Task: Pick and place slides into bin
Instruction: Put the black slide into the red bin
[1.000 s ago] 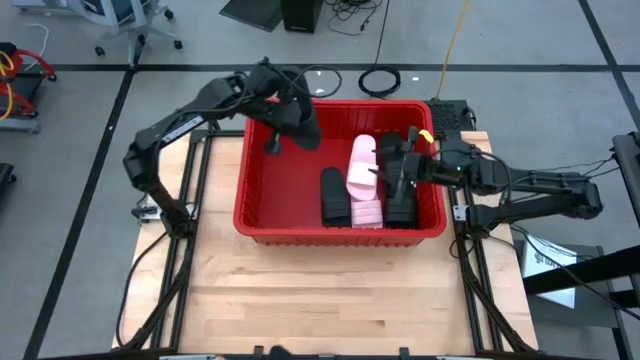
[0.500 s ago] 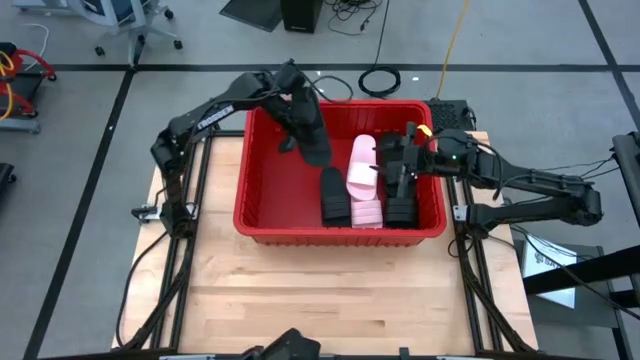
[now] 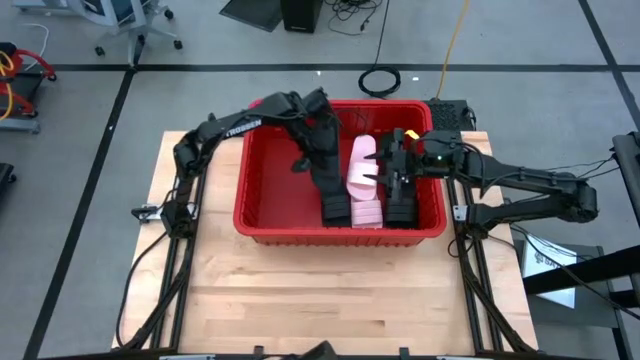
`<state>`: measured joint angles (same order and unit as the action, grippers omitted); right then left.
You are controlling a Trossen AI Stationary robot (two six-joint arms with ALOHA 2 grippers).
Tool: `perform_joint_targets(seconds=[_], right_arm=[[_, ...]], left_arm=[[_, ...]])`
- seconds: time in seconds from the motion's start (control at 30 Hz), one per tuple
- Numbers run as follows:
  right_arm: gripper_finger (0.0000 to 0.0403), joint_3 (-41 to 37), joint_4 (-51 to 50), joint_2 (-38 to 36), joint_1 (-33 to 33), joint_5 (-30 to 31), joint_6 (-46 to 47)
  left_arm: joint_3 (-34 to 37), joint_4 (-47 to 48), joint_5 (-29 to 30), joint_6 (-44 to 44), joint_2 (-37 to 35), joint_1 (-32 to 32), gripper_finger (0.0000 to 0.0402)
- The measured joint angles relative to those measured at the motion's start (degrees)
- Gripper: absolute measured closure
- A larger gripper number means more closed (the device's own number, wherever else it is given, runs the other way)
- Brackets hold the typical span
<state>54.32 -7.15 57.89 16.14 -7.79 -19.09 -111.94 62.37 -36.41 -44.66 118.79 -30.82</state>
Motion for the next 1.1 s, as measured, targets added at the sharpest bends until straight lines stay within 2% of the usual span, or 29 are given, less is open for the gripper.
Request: perform_joint_targets(seconds=[0.27,0.53,0.9,1.1], right_arm=[[0.0202,-0.02,0.01,0.06,0.00,0.00,0.24],[0.0202,-0.01,0.01,0.06,0.00,0.00,0.37],[0.0202,0.00,-0.01,0.06,0.00,0.00,0.39],[0.0202,-0.01,0.01,0.06,-0.02,-0.02,0.63]], left_arm=[[0.00,-3.72,0.58,0.43,0.30,-0.85,0.0344],[-0.11,-3.92,-1.40,1.81,1.20,-2.65,0.0344],[-0.13,-4.31,-1.55,1.90,4.45,-1.99,0.0344],[-0.11,-5.53,-4.81,3.07,5.57,-0.70,0.0344]])
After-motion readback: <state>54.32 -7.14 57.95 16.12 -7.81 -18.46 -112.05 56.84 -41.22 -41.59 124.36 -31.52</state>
